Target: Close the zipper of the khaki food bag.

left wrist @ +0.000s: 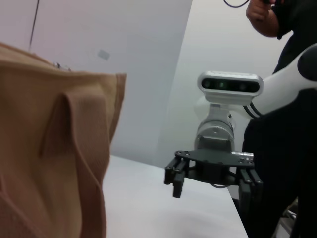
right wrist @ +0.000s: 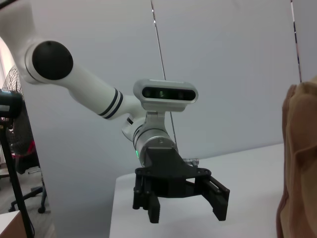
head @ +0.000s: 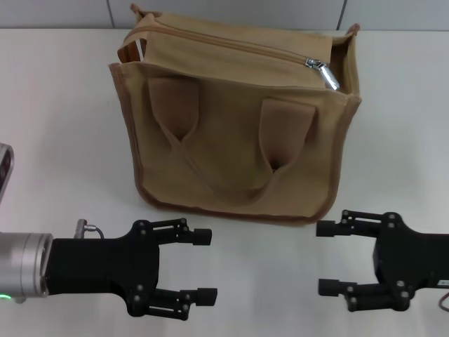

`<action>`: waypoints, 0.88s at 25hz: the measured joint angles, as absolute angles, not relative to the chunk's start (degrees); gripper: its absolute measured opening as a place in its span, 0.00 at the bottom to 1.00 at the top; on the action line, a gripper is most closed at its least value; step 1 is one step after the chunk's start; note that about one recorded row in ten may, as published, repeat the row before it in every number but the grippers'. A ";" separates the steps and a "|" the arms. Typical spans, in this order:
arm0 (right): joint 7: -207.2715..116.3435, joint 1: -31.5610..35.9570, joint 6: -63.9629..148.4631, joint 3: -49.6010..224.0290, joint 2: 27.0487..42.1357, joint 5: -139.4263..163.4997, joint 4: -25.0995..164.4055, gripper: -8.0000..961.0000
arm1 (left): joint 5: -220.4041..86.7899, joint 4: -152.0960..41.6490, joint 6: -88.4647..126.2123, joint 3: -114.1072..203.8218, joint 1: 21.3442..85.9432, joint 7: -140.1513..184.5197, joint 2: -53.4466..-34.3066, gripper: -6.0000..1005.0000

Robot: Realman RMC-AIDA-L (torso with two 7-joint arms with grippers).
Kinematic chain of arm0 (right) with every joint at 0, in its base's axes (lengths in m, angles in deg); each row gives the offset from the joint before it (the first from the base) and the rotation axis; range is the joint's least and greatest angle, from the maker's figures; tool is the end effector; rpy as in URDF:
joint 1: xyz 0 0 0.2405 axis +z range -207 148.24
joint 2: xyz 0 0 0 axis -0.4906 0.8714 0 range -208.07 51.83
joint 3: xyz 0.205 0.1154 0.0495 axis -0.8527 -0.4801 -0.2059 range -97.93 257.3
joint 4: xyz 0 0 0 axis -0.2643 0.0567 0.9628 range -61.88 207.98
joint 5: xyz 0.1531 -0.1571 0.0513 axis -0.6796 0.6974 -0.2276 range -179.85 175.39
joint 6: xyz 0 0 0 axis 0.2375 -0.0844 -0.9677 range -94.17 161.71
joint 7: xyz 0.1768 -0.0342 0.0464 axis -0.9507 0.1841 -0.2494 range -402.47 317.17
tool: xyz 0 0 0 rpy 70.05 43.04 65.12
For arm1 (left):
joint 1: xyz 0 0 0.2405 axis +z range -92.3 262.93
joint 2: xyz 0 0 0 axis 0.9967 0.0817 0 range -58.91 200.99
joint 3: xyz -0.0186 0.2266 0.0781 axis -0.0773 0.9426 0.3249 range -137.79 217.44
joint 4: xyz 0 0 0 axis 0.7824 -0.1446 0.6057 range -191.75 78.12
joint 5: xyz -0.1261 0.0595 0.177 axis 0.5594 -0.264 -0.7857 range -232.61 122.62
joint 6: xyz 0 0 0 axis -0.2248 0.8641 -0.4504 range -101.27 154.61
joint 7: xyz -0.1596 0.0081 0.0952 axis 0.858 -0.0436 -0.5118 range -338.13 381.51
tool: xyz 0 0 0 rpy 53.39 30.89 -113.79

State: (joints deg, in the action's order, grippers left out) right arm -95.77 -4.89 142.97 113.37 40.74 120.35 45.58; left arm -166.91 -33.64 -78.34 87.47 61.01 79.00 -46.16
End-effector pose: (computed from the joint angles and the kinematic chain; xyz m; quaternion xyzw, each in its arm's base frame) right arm 0.2543 0.2461 -0.0448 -0.9445 0.0841 0.3170 0.0189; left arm -0.2506 0.2428 -0.0606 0.9420 0.1220 0.3121 0.0172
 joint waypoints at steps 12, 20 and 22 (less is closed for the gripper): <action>-94.17 -2.89 138.76 115.71 40.92 120.78 50.40 0.80 | -167.49 -33.75 -78.70 87.17 61.24 78.85 -45.95 0.83; -94.15 -2.71 138.65 115.72 40.97 120.77 50.71 0.80 | -167.50 -33.79 -79.08 87.22 61.69 78.85 -45.61 0.83; -94.15 -2.71 138.63 115.72 40.97 120.76 50.73 0.80 | -167.50 -33.79 -79.10 87.28 61.71 78.86 -45.60 0.83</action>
State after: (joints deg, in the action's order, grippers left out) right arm -94.15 -2.71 138.63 115.72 40.97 120.76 50.73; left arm -167.50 -33.79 -79.10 87.28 61.71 78.86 -45.60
